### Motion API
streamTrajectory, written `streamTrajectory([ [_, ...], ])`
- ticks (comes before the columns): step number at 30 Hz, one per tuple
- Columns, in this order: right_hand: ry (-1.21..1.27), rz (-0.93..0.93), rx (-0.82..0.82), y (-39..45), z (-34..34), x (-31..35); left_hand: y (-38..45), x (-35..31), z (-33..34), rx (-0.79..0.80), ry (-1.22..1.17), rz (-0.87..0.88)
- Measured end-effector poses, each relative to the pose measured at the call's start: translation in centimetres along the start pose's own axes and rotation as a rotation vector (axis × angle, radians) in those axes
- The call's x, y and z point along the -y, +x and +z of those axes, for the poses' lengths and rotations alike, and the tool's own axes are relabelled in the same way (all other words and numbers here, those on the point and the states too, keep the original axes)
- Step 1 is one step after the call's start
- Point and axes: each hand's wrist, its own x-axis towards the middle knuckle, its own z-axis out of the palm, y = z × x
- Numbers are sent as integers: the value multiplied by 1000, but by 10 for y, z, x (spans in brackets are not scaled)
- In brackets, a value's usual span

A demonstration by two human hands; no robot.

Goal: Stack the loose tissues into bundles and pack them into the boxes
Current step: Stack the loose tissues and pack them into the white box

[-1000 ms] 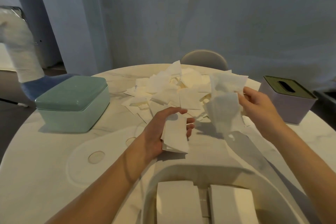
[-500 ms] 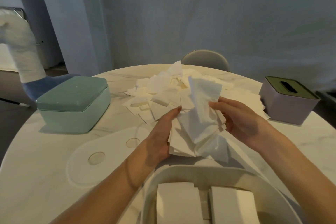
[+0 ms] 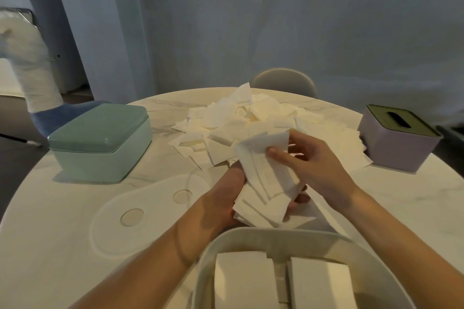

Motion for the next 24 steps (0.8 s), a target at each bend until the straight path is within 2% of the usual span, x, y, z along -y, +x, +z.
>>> streamTrajectory([
  [4, 126, -37, -143, 5, -14, 4, -7, -4, 9, 124, 18, -41],
  [6, 165, -18, -114, 6, -19, 5, -8, -5, 10, 168, 32, -64],
  [10, 208, 41, 61, 5, -19, 4, -7, -3, 6, 203, 58, -96],
  [16, 188, 74, 18, 6, -14, 2, -15, -3, 18, 267, 96, -148],
  [21, 305, 185, -160, 14, -17, -3, -15, -7, 11, 309, 171, -130],
  [24, 384, 195, -292, 15, -26, 0, -16, -8, 8, 267, 183, -108],
])
